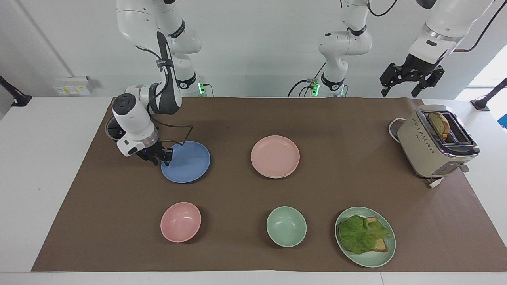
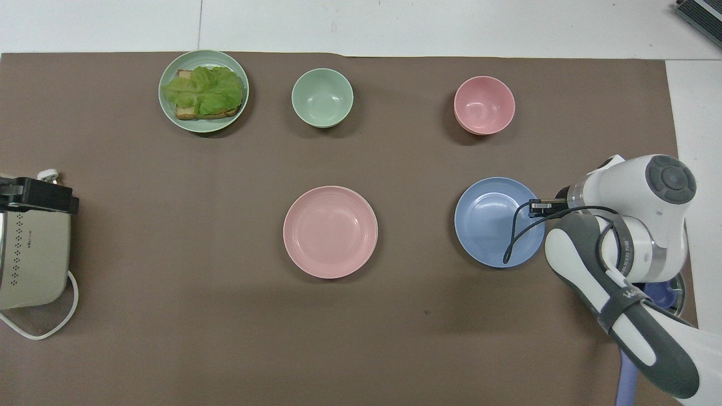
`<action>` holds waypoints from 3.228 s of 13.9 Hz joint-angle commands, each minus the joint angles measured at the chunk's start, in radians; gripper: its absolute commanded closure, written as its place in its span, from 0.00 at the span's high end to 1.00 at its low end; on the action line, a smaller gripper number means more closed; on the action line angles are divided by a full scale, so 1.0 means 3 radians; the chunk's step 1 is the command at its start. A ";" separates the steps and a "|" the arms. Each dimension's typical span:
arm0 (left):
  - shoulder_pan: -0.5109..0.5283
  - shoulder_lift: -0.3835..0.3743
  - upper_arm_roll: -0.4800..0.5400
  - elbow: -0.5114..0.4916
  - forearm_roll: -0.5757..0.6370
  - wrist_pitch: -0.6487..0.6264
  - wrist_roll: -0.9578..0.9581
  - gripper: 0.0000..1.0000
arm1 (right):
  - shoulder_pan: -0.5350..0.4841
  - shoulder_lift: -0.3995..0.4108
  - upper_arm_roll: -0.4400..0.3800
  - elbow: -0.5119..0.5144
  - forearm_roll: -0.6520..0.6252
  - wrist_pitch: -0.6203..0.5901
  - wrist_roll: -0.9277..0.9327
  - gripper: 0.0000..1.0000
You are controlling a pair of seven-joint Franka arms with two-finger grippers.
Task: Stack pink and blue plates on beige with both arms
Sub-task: 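Grasp the rim of the blue plate with the right gripper, then carry the blue plate onto the pink plate and release it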
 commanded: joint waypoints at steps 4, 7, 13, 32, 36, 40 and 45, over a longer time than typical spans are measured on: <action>0.0015 -0.0078 0.0000 -0.0083 -0.0041 -0.0041 -0.0030 1.00 | -0.0017 -0.0026 0.0022 -0.0050 0.0111 0.0035 -0.0078 0.00; 0.0005 -0.0078 -0.0005 -0.0078 -0.0041 -0.0051 -0.0030 1.00 | -0.0023 -0.0026 0.0017 -0.0035 0.0136 0.0035 -0.0089 0.00; 0.0010 -0.0072 -0.0005 -0.0057 -0.0041 -0.0061 -0.0025 1.00 | -0.0017 0.0050 0.0022 -0.0035 0.0136 0.0081 -0.0099 0.41; 0.0015 -0.0072 0.0000 -0.0052 -0.0036 -0.0062 -0.0020 1.00 | 0.0630 -0.0364 0.0497 0.0108 0.1072 0.0065 0.0655 0.00; 0.0015 -0.0072 0.0000 -0.0052 -0.0036 -0.0057 -0.0020 1.00 | 0.1050 -0.0027 0.0503 0.0180 0.1072 0.0484 0.1152 0.00; 0.0015 -0.0072 0.0000 -0.0052 -0.0036 -0.0062 -0.0020 1.00 | 0.1307 0.0127 0.0503 0.0196 0.1077 0.0541 0.1440 0.00; 0.0015 -0.0072 0.0000 -0.0052 -0.0036 -0.0057 -0.0020 1.00 | 0.1404 0.0229 0.0508 0.0211 0.1077 0.0572 0.1624 0.00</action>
